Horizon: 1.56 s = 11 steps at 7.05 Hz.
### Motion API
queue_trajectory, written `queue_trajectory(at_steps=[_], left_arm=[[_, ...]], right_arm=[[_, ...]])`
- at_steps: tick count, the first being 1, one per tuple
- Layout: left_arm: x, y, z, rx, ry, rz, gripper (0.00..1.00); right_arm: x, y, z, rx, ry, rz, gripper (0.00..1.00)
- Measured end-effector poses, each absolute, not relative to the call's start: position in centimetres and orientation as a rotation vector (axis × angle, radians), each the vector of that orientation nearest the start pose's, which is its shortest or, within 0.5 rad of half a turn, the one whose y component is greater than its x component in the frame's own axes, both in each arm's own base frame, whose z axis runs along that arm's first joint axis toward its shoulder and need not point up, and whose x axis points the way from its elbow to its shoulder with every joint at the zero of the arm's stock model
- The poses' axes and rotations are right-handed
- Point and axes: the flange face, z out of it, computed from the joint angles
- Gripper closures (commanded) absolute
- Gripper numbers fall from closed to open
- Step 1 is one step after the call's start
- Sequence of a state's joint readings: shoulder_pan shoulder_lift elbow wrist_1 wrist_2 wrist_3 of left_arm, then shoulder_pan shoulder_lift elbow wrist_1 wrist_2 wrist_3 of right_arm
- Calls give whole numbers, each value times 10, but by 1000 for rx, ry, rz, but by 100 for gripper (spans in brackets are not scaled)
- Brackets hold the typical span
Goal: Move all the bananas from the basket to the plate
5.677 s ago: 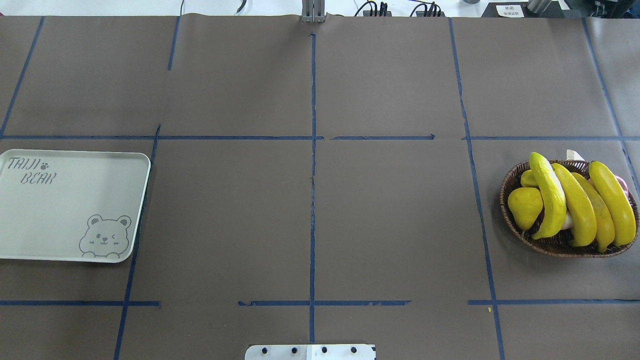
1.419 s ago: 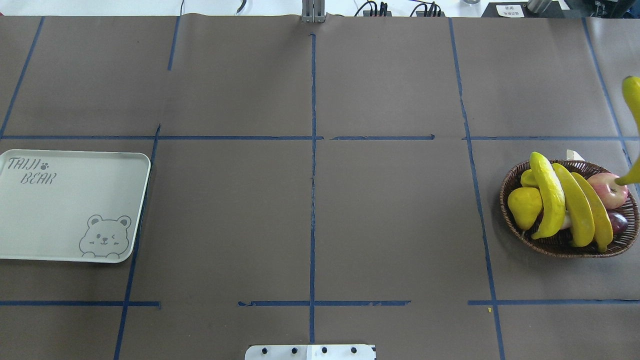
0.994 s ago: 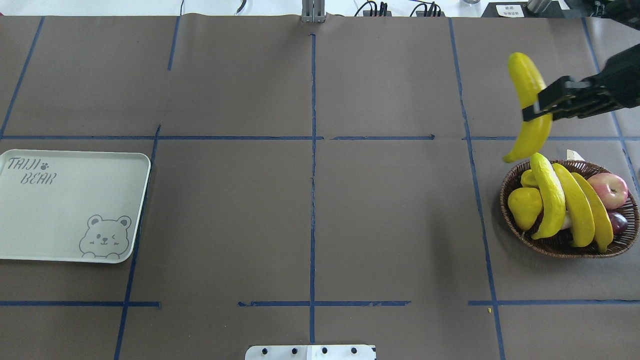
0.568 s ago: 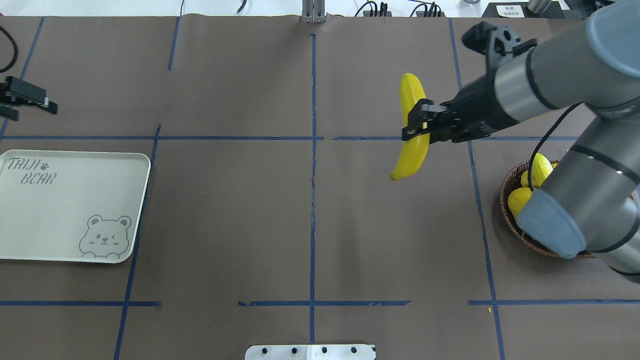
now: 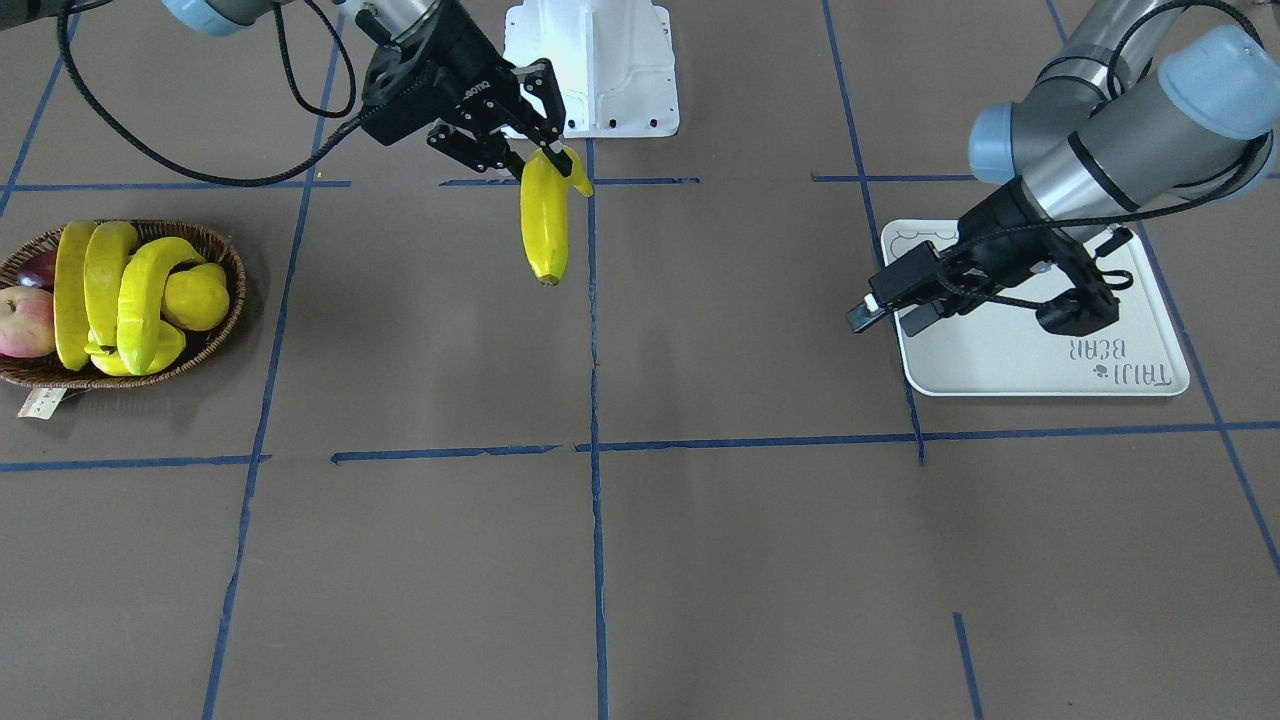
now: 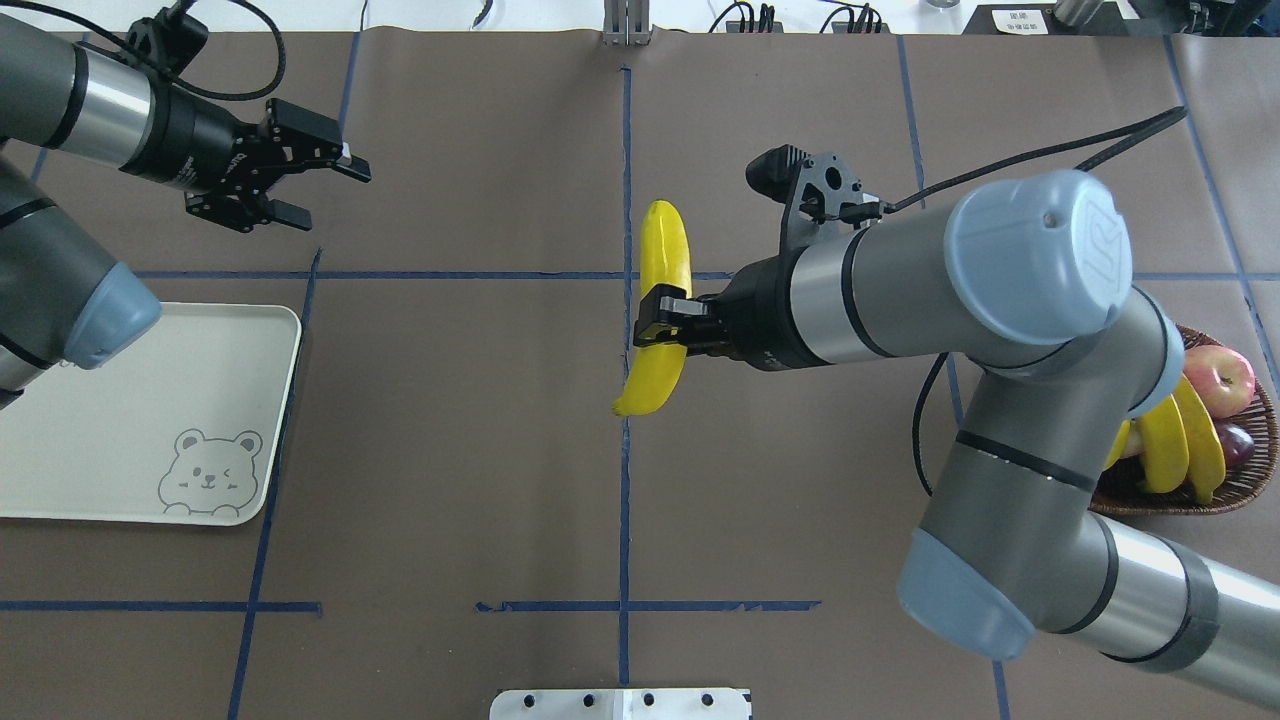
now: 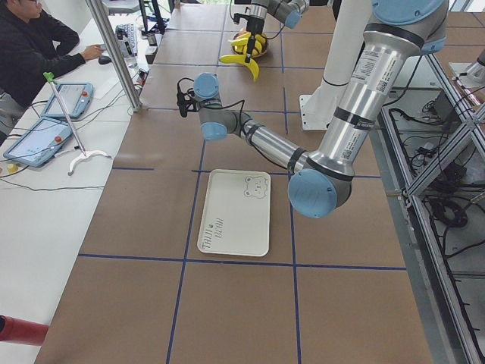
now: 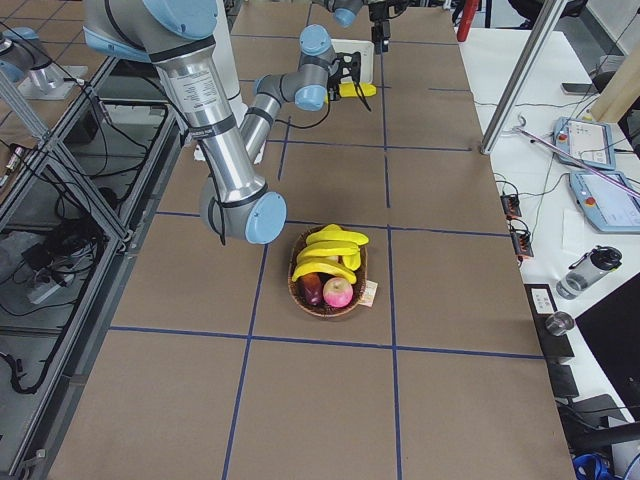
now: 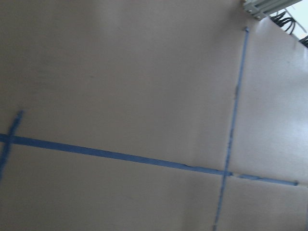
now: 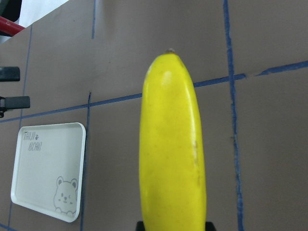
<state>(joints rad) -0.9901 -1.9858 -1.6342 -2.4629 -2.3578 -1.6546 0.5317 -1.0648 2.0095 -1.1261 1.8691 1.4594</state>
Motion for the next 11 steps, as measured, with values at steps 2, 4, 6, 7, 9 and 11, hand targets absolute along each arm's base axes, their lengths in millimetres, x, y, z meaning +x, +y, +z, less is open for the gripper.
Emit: queue_trajectory(at_steps=[2, 4, 6, 7, 9, 11], left_arm=[[305, -531, 224, -116, 1541, -373, 1], [349, -502, 186, -185, 1584, -296, 1], [379, -475, 168, -220, 1603, -231, 1], [392, -465, 162, -221, 1612, -220, 1], [417, -444, 154, -218, 1629, -212, 58], [420, -438, 154, -217, 1633, -207, 100]], right_arm=[[-449, -348, 135, 212, -1451, 138, 99], [-456, -344, 122, 218, -1481, 133, 99], [-459, -345, 113, 222, -1493, 131, 99], [-460, -345, 111, 221, -1494, 131, 99], [-461, -344, 111, 220, -1494, 129, 99], [-461, -343, 111, 218, -1496, 128, 4]])
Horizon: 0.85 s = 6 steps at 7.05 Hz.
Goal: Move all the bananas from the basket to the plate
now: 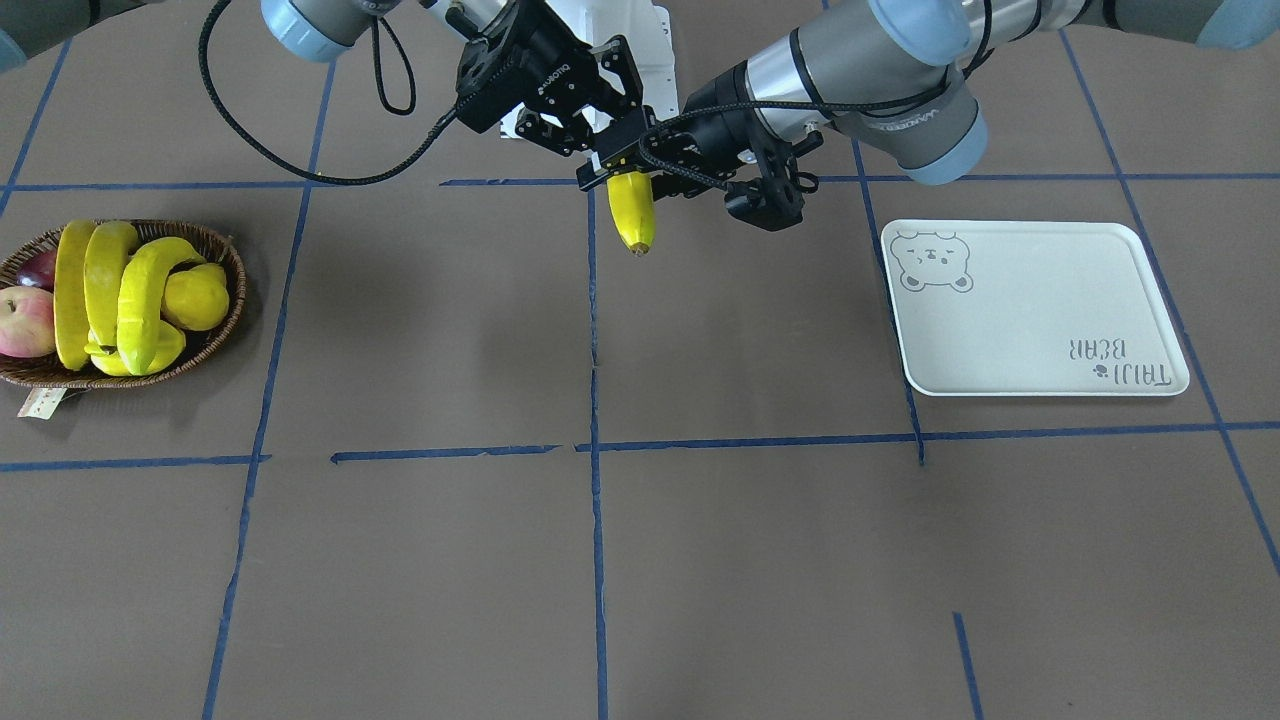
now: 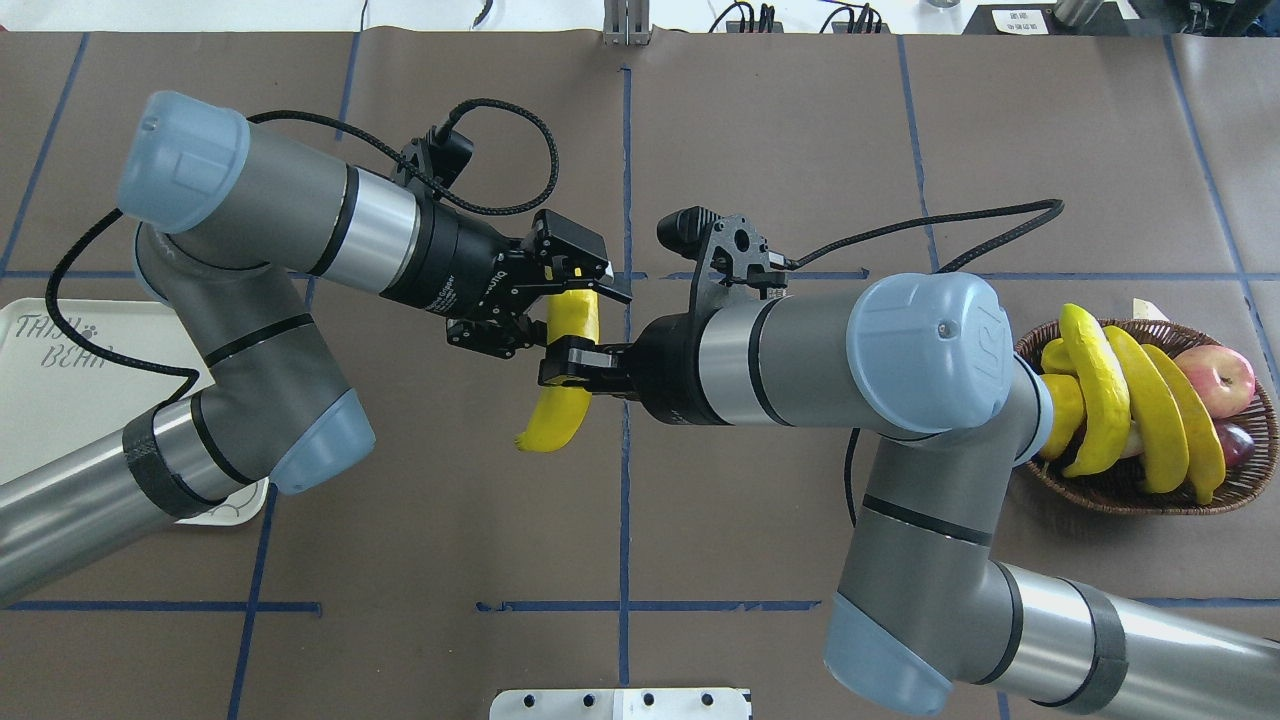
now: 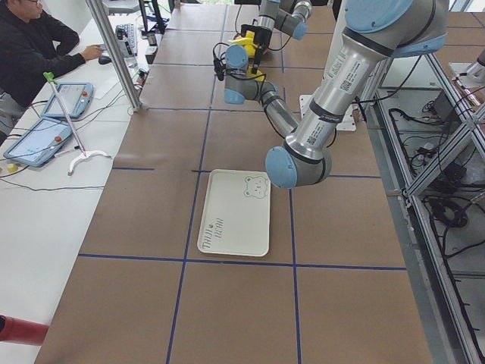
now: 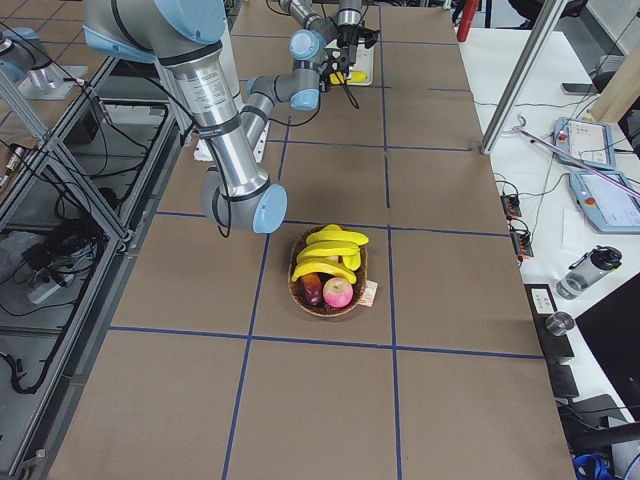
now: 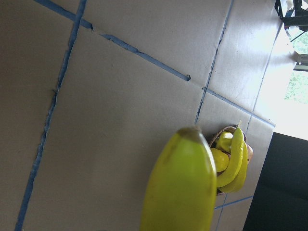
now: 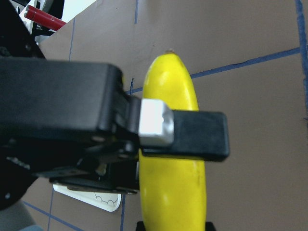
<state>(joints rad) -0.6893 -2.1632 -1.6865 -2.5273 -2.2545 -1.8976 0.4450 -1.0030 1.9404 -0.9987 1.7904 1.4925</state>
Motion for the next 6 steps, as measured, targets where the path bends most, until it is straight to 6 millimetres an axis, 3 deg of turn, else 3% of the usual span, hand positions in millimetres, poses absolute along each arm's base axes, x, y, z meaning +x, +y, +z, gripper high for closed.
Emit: queue_trajectory(at_steps=[1, 4, 6], left_arm=[[420, -438, 157, -214, 1630, -207, 100], [414, -443, 160, -204, 1624, -218, 100], [391, -466, 179, -199, 1576, -271, 100]], right_arm=[[-461, -343, 111, 217, -1497, 127, 0], [-458, -340, 109, 195, -1509, 141, 0], [-449, -339, 109, 186, -1513, 140, 0]])
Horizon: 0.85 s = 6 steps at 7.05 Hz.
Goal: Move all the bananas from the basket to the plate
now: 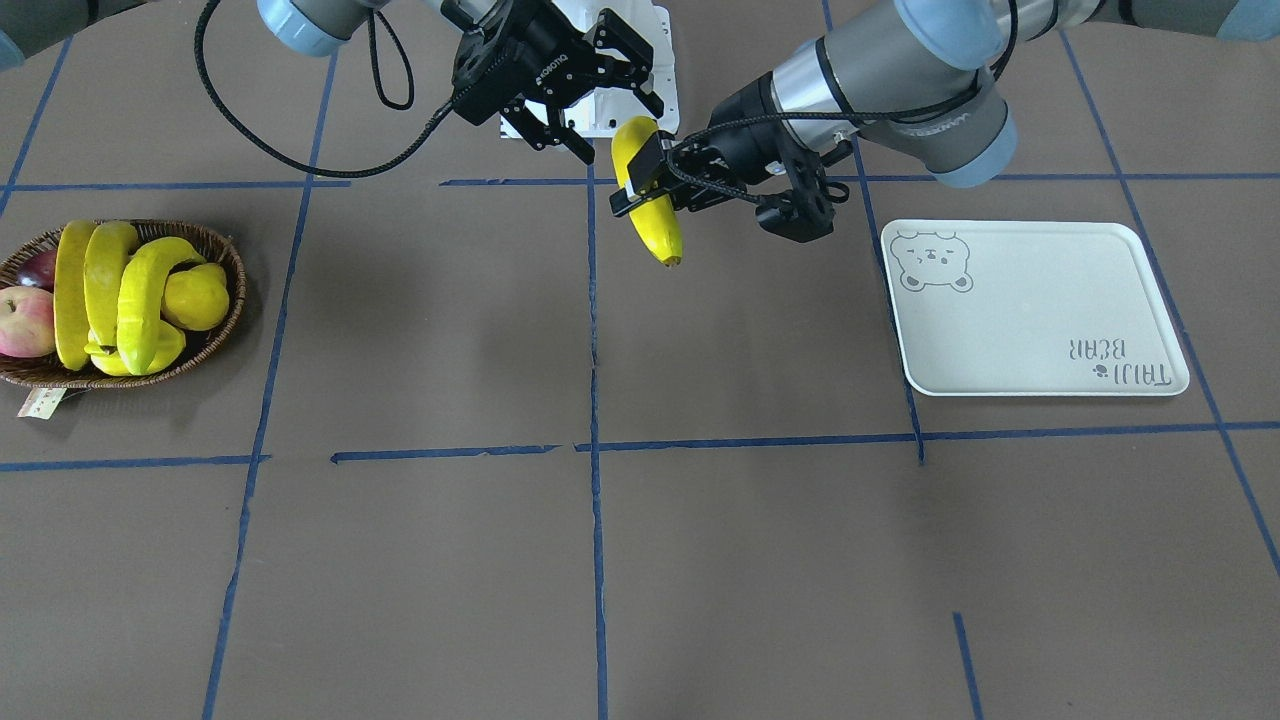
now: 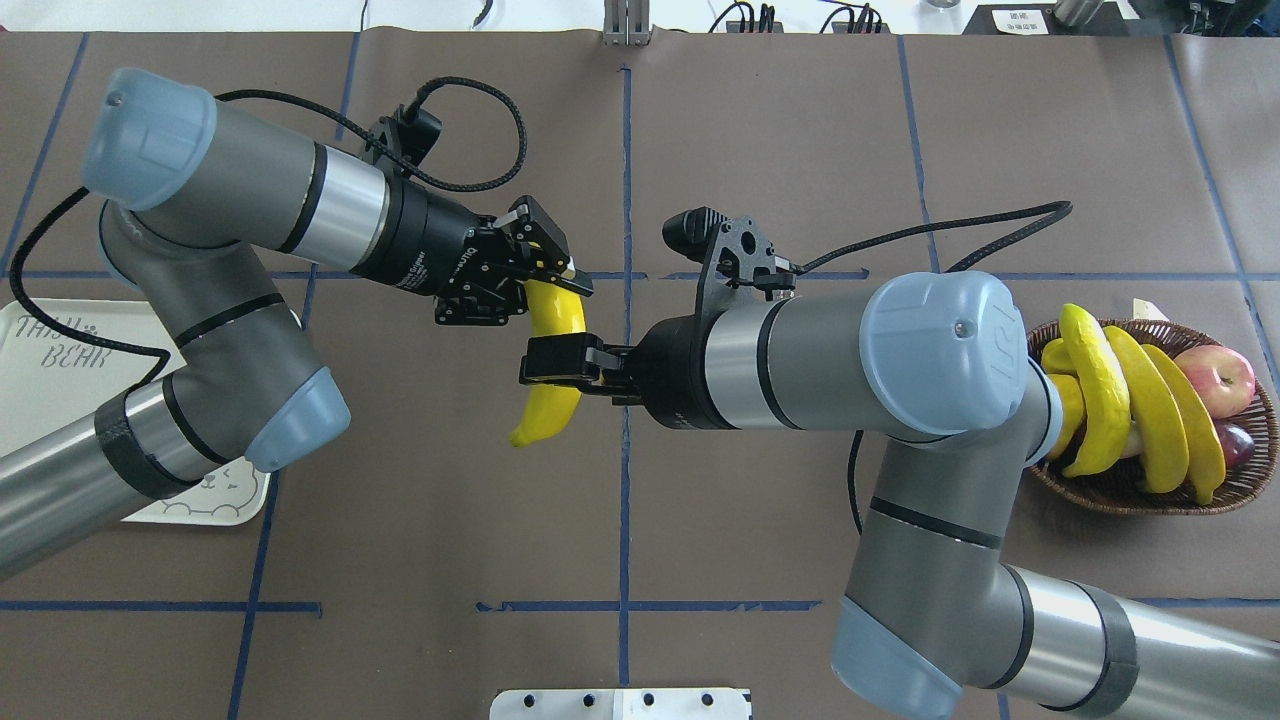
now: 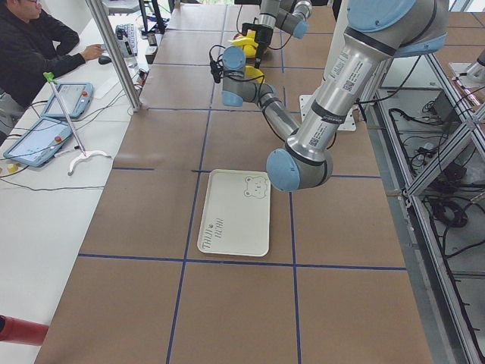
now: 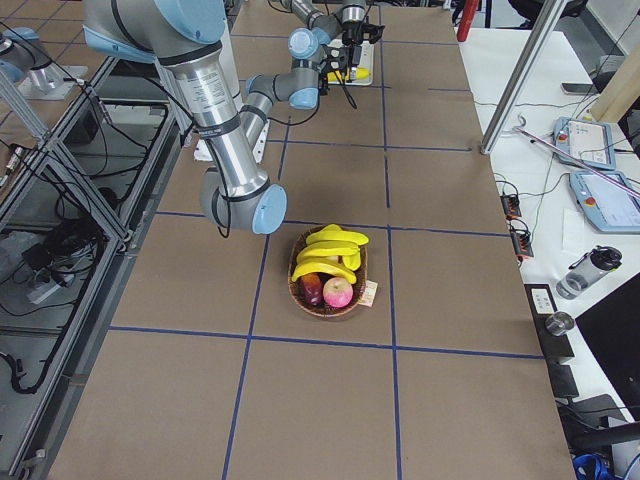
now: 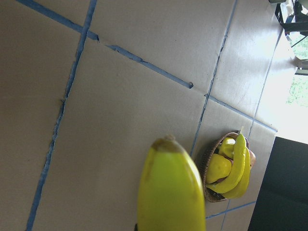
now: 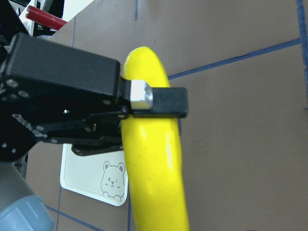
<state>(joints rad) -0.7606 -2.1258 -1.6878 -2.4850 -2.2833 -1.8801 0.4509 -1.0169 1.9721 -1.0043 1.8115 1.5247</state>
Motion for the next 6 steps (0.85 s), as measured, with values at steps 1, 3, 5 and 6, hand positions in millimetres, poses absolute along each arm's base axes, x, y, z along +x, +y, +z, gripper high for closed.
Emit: queue_trajectory(at_steps=[1, 3, 5, 6], left_arm=[[365, -487, 207, -187, 1518, -307, 100], [300, -512, 299, -89, 1399, -327, 100], [219, -501, 435, 19, 1231, -306, 100], [177, -488, 495, 60, 1143, -282, 100]], right_arm=[[-434, -341, 116, 190, -1501, 152, 0], [-402, -351, 128, 200, -1428, 195, 0], [-377, -360, 129, 196, -1328, 246, 0], [-371, -364, 131, 197, -1305, 258, 0]])
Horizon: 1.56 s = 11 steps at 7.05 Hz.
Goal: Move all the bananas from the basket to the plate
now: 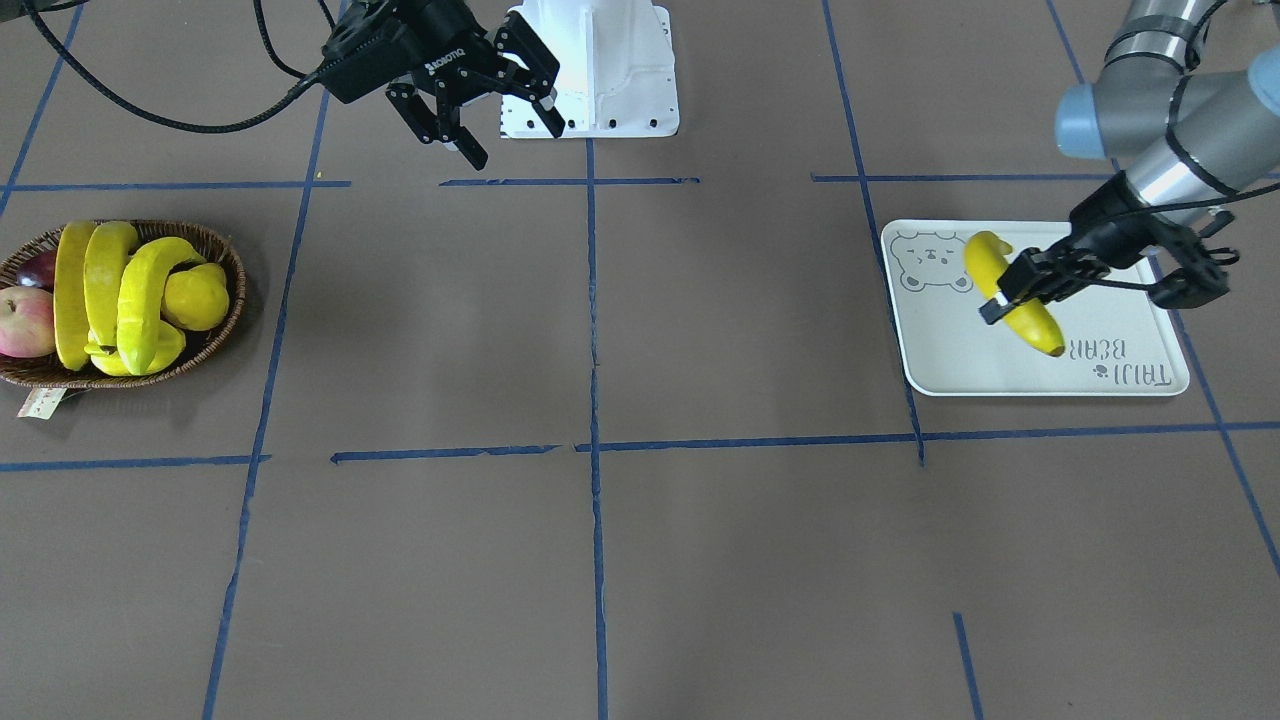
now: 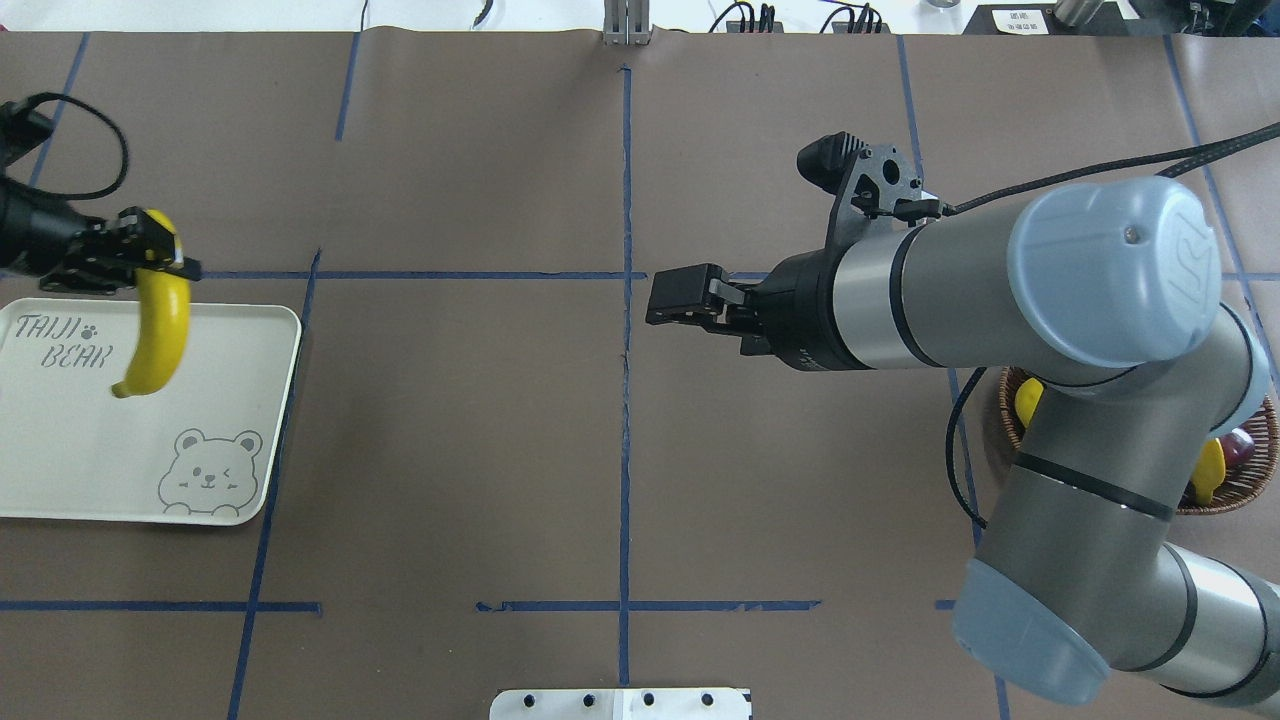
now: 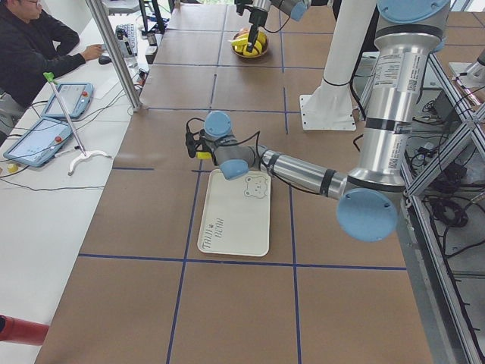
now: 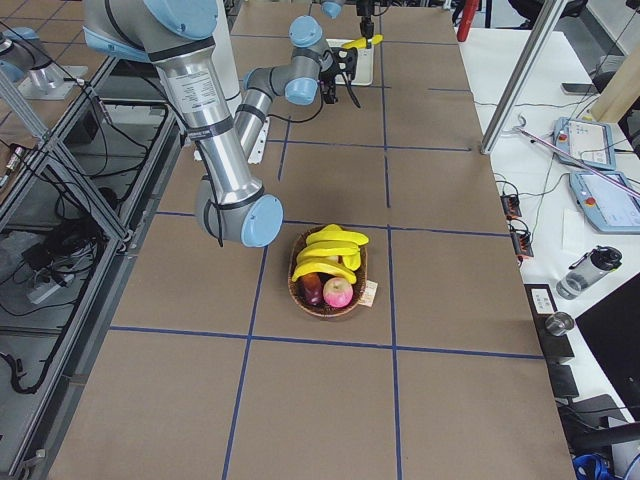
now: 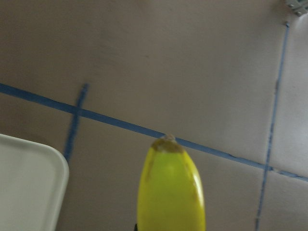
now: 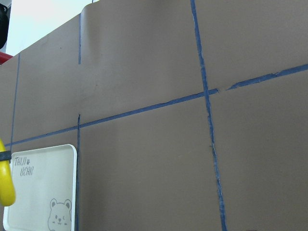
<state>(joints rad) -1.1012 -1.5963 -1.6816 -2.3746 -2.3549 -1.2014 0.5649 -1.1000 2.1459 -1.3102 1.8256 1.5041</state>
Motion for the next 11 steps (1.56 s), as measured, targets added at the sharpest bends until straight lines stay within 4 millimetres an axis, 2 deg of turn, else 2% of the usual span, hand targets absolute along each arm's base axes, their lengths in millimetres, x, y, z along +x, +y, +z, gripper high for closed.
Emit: queue_trajectory(at_steps=[1, 2, 4, 5, 7, 8, 9, 10, 11], left_arm=[[142, -476, 542, 86, 1050, -270, 100], [122, -469, 577, 96, 954, -265, 100], [111, -473, 629, 82, 814, -272, 100], [114, -482, 642, 72, 790, -277, 100], [125, -488, 644, 58, 787, -267, 100], [141, -485, 642, 47, 791, -237, 100], [158, -479, 642, 33, 793, -204, 91], [171, -475, 642, 21, 793, -181, 1], [176, -472, 644, 17, 790, -168, 1]], right_arm=[[-370, -365, 132, 197, -1294, 263, 0], [-371, -366, 133, 197, -1290, 265, 0], [-372, -367, 135, 197, -1284, 267, 0], [-372, -368, 135, 196, -1284, 267, 0], [-372, -368, 135, 196, -1284, 267, 0], [-373, -368, 135, 197, -1283, 268, 0], [-372, -368, 135, 197, -1283, 268, 0], [-372, -368, 135, 197, -1283, 268, 0], [-372, -369, 135, 198, -1283, 269, 0]])
